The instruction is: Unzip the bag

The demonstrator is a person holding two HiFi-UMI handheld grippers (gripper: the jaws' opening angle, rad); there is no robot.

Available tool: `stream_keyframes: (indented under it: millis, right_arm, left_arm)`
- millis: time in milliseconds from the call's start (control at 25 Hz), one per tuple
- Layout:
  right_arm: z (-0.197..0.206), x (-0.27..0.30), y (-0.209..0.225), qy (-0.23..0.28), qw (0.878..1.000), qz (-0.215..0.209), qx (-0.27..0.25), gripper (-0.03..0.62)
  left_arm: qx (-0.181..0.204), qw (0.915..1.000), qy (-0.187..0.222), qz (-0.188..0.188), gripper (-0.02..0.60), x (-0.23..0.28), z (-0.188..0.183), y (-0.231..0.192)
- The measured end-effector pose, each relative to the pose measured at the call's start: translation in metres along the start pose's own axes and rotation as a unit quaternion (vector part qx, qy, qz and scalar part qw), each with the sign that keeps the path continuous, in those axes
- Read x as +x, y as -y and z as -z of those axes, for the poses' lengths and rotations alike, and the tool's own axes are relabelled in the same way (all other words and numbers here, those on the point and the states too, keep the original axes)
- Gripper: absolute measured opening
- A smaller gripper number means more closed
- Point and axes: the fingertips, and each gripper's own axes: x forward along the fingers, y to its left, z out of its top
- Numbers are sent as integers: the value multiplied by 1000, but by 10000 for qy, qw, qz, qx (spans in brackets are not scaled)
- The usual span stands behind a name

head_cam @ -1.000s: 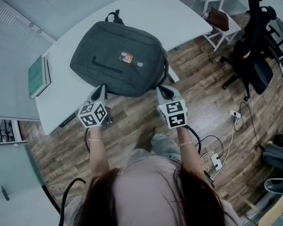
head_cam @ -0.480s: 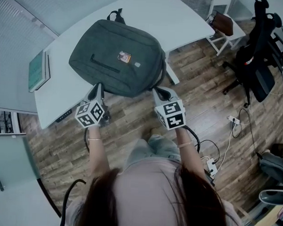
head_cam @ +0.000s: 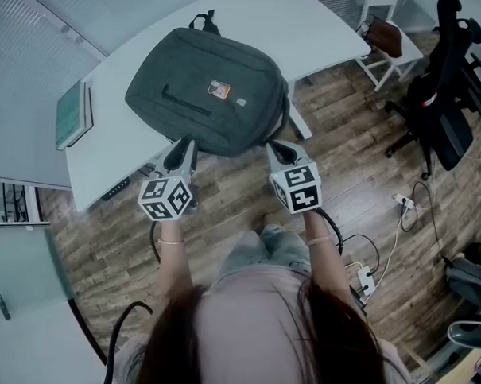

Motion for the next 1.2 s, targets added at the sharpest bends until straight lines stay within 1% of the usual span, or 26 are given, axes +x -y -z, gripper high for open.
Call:
stream_keyframes:
  millis: [120,320,520,720,880,1200]
  right_arm:
    - [-1,0,-2,-36,10000,73,48,9]
    - [2,-4,-14,-112,9997,147,136,9]
    - [3,-2,-23,-190,9992,236,277,9]
    - [4,-4,-33,-235,9991,268,249,9]
    - [6,-6,-40,-265,9987,326,277,9]
    - [7,-6,-57,-337,9983,430,200,9]
  left_arm:
    - [94,9997,-9,223,89,2,-4,15]
    - [136,9977,-42,658,94,1,-6,44]
    - [215,9933,-211,1116,104,5,-1,66]
    - [440,9870,-384,1494,114,6,9,87]
    - [602,9832,-481,1657,124,2,19,95]
    - [1101,9750,-636,1822,143,2,35,104]
